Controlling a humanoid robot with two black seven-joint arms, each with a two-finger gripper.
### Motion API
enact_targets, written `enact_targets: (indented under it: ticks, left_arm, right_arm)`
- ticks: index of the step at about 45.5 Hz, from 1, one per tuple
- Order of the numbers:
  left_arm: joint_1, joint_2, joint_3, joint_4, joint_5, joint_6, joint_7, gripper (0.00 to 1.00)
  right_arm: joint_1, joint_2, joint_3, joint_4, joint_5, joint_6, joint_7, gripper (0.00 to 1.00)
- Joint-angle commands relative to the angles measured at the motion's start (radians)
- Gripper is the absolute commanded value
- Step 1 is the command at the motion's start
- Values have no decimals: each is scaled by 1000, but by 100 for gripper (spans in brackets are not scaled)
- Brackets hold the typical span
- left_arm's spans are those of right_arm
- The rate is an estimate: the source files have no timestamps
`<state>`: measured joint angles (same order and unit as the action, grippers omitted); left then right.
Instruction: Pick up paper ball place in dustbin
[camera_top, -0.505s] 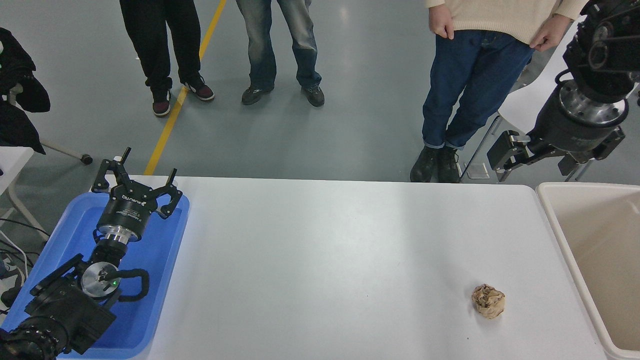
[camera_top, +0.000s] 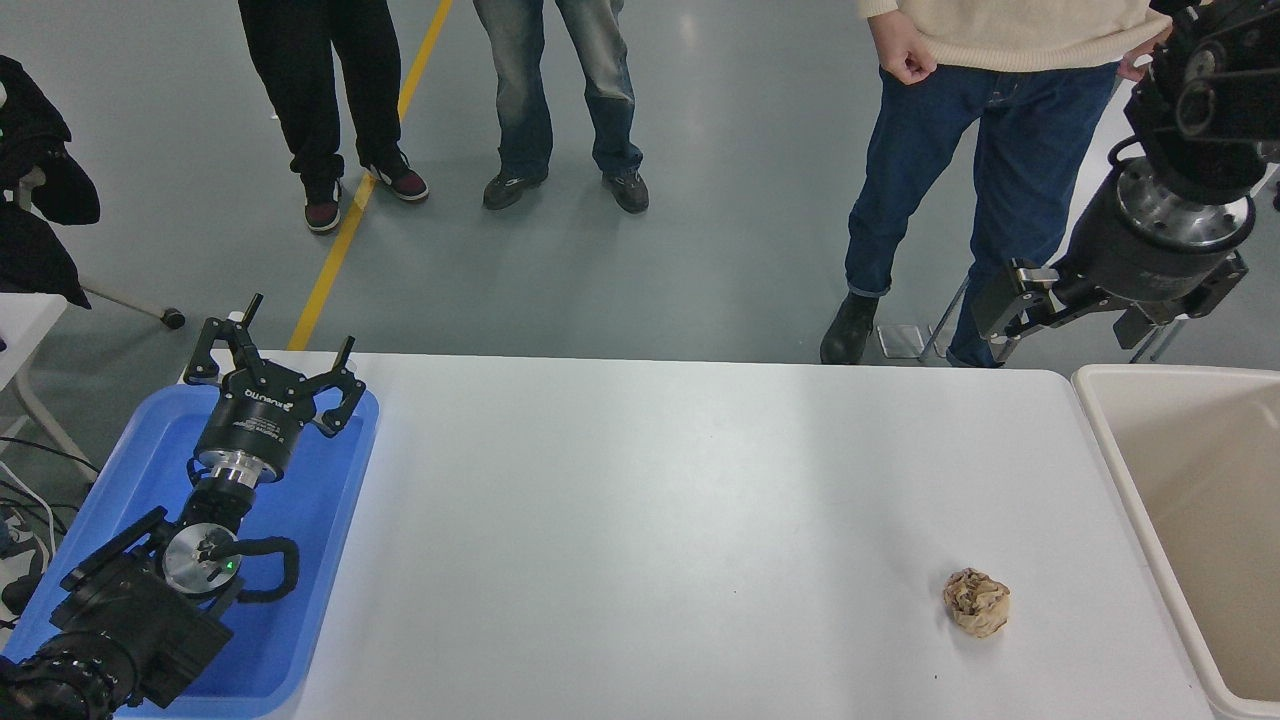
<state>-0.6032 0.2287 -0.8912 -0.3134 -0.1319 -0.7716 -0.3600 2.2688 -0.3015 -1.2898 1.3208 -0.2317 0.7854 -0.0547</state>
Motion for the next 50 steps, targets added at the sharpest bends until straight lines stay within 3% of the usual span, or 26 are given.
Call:
enact_targets:
  ticks: [1,26,50]
  left_arm:
    - [0,0,0,-1,0,0,0,100]
    - [0,0,0,0,0,-2,0,100]
    - [0,0,0,-1,0,0,0,100]
  right_arm:
    - [1,1,7,0,0,0,1,100]
    - [-5,-2,27,-3,23,0,1,100]
    - [-252,12,110,-14,46,0,1,100]
